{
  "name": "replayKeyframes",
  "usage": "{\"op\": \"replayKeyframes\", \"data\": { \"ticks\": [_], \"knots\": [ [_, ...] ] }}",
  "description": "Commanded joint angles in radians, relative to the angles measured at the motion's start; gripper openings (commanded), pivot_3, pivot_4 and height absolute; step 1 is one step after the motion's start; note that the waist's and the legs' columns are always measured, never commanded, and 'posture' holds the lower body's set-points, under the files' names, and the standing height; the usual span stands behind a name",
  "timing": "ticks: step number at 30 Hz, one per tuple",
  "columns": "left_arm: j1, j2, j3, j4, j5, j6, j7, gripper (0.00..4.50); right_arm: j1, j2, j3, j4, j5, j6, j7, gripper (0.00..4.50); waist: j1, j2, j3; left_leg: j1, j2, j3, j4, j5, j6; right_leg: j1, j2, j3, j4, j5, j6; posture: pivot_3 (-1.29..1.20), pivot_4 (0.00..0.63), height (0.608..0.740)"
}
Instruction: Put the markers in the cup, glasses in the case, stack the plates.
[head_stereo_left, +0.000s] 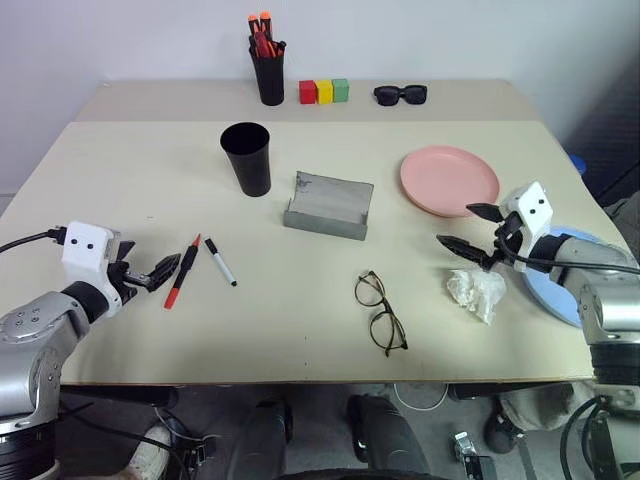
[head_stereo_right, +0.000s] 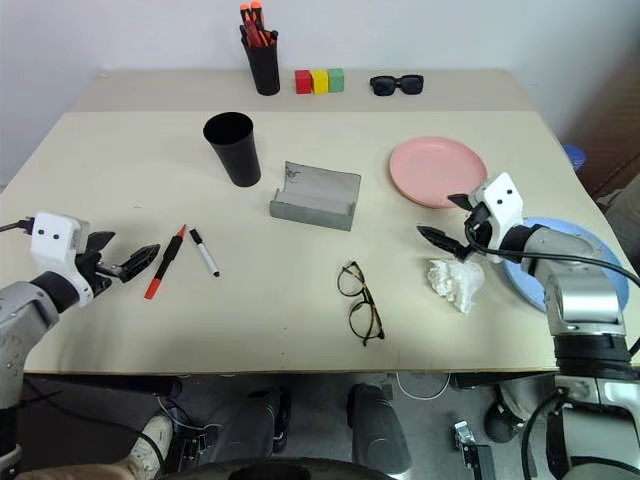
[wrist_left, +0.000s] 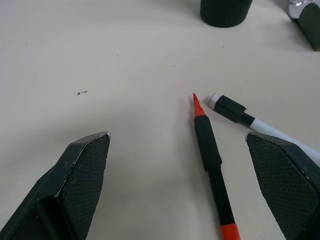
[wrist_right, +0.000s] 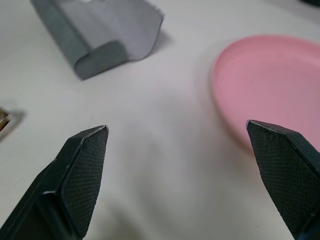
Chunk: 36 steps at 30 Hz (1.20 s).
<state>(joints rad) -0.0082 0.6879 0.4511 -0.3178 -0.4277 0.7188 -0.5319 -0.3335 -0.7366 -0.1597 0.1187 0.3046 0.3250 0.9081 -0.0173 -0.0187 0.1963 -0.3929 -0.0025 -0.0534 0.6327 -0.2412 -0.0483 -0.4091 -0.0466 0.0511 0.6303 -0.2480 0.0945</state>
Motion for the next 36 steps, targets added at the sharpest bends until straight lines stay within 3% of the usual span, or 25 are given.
{"op": "replayKeyframes", "data": {
  "ticks": [1, 11, 20, 27, 36],
  "knots": [
    [-0.005, 0.023, 0.03, -0.031, -0.019, 0.005, -0.008, 4.46, 0.003, 0.003, -0.013, -0.066, 0.02, 0.01, -0.013, 4.5, 0.0, 0.0, 0.0, 0.0, 0.0, 0.0, 0.0, 0.0, 0.0, 0.0, 0.0, 0.0, 0.0, 0.0, 0.0, 0.0, 0.15, 0.74],
    [-0.037, 0.022, 0.002, -0.033, -0.013, 0.025, 0.012, 4.46, -0.008, 0.03, 0.007, -0.116, 0.021, 0.044, -0.047, 4.5, 0.0, 0.0, 0.0, 0.0, 0.0, 0.0, 0.0, 0.0, 0.0, 0.0, 0.0, 0.0, 0.0, 0.0, 0.0, 0.0, 0.15, 0.74],
    [-0.061, -0.005, 0.016, -0.06, -0.018, 0.086, 0.099, 4.46, -0.123, 0.123, 0.107, -0.11, -0.002, 0.024, -0.082, 4.5, -0.005, 0.0, 0.0, 0.001, 0.0, 0.0, 0.0, 0.0, 0.0, 0.0, 0.001, 0.0, 0.001, 0.001, 0.002, 0.0, 0.15, 0.74],
    [-0.115, 0.008, 0.013, -0.094, -0.088, 0.358, 0.173, 4.46, -0.174, 0.208, 0.246, -0.216, -0.013, 0.039, -0.061, 4.5, -0.001, 0.0, 0.0, 0.0, 0.0, -0.002, 0.0, 0.0, 0.0, 0.0, 0.001, -0.001, 0.001, 0.002, 0.004, 0.0, 0.15, 0.74],
    [-0.299, -0.021, 0.003, -0.051, -0.142, 0.674, 0.244, 4.46, -0.13, 0.257, 0.361, -0.379, -0.018, 0.098, -0.077, 4.5, -0.002, -0.001, 0.0, 0.0, 0.0, -0.003, 0.0, 0.0, 0.0, 0.001, 0.001, -0.002, 0.002, 0.002, 0.004, 0.0, 0.15, 0.74]
  ]
}}
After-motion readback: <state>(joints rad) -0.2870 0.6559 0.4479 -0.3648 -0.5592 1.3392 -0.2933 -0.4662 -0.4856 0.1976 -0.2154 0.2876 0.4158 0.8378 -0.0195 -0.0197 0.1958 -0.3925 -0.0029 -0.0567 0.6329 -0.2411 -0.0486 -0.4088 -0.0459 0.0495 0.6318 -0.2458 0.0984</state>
